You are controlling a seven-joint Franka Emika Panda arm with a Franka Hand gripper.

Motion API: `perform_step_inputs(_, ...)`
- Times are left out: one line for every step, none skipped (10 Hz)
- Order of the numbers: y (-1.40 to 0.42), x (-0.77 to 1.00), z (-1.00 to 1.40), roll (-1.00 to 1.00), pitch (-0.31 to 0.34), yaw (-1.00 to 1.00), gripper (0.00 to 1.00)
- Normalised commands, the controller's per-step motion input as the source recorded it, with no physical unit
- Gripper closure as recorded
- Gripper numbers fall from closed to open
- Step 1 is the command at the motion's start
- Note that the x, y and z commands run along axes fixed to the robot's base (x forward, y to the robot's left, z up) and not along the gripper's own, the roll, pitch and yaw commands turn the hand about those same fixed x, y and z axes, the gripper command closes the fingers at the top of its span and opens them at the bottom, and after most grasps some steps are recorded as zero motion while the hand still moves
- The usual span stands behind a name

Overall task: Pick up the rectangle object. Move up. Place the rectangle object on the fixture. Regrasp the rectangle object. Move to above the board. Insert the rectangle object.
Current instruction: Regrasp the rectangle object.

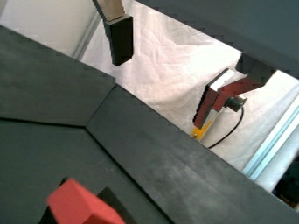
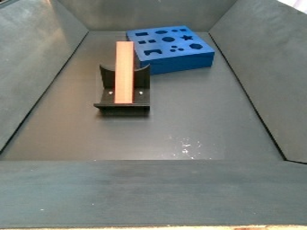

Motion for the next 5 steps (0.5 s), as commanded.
perform_step_inputs(0.04, 0.04, -1.0, 0.14, -0.103, 0.15, 0.0)
perform_step_inputs(0.04, 0.04, -1.0, 0.12, -0.124, 0.13, 0.0)
perform_step_inputs(0.04, 0.06, -1.0, 0.08, -0.156, 0.06, 0.0)
perform_step_inputs(0.04, 0.06, -1.0, 0.08, -0.16, 0.04, 0.0)
perform_step_inputs(0.04, 0.06, -1.0, 0.07, -0.16, -0.01, 0.0)
